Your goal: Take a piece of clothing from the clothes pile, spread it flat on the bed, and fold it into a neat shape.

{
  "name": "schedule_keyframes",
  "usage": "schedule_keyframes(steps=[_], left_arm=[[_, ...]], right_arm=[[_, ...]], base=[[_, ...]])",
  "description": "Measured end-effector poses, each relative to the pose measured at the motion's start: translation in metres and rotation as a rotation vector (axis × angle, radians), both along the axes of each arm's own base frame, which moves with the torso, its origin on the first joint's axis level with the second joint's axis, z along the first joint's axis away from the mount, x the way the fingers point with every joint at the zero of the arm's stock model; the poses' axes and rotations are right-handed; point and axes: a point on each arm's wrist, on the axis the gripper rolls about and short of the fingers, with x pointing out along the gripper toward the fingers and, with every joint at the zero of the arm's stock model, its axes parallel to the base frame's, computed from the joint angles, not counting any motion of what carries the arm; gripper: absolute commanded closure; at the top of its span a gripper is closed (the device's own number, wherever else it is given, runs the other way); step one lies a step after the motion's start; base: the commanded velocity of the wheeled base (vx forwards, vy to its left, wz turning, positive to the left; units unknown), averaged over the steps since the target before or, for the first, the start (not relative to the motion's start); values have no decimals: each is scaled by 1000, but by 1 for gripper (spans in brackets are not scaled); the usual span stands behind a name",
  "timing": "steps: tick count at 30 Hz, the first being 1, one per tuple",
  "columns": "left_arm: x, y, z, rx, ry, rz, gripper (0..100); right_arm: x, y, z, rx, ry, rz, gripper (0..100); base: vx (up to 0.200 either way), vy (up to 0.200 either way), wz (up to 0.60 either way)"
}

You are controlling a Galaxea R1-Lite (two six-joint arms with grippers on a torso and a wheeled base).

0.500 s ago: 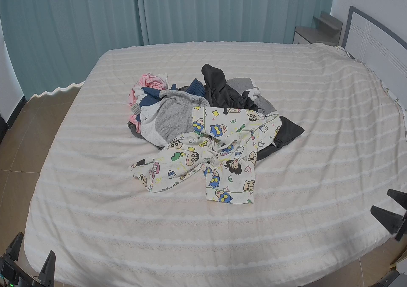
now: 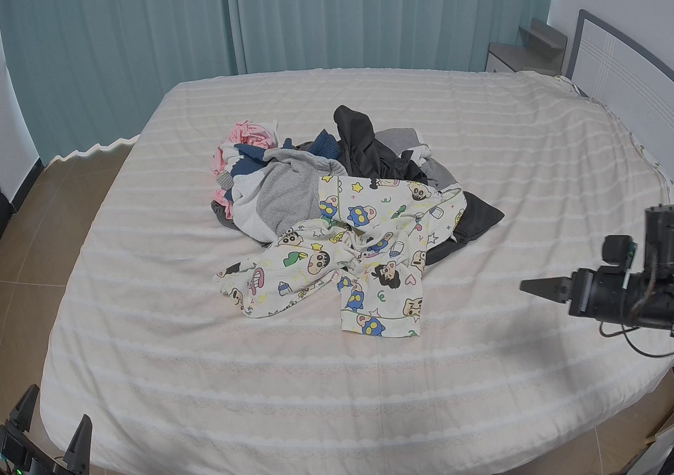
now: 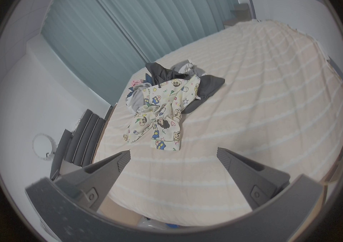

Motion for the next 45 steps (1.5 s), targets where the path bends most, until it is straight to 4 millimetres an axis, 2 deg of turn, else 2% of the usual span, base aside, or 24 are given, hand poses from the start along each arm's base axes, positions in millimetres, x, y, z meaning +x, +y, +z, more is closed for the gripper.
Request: schedule_keyframes(steps=[5, 12, 14, 18, 22, 30, 38, 45], left_arm=[[0, 0, 0, 0, 0, 0, 0], [0, 0, 0, 0, 0, 0, 0], [0, 0, 0, 0, 0, 0, 0], [0, 0, 0, 0, 0, 0, 0], [0, 0, 0, 0, 0, 0, 0], [0, 0, 0, 0, 0, 0, 0], [0, 0, 0, 0, 0, 0, 0], [0, 0, 0, 0, 0, 0, 0]], right_arm=[[55, 24, -21, 32, 66, -39, 0], [136, 66, -62, 111, 96, -111, 0], [156, 79, -78, 135, 96, -129, 0], [180, 98, -101, 181, 45, -138, 0], [190, 110, -119, 208, 12, -137, 0], [192, 119, -149, 153, 48, -110, 0], [192, 128, -166, 134, 16, -74, 0], [187, 144, -176, 122, 17, -30, 0]], base=[[0, 0, 0], [0, 0, 0], [0, 0, 0], [0, 0, 0], [0, 0, 0], [0, 0, 0], [0, 0, 0], [0, 0, 0]])
